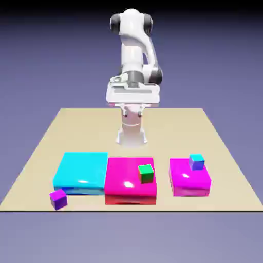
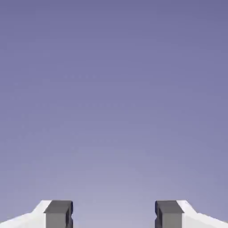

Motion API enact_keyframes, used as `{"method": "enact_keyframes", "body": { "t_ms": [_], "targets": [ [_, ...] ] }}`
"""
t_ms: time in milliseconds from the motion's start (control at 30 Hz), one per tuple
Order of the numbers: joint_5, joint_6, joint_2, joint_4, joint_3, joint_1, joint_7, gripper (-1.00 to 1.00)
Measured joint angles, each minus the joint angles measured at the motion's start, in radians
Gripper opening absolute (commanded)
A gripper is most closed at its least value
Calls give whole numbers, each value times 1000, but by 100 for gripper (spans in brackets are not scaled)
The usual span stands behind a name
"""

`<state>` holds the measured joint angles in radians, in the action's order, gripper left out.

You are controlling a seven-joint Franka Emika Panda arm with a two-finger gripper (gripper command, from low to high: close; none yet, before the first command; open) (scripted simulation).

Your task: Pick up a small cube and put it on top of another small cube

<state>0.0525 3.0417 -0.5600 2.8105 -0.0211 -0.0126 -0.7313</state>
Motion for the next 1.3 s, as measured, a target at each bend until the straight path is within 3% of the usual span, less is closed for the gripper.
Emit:
{"method": "enact_keyframes", "body": {
  "t_ms": [1300],
  "targets": [
    [1696, 151, 323, 18, -684, -796, 313, 0]
  ]
}}
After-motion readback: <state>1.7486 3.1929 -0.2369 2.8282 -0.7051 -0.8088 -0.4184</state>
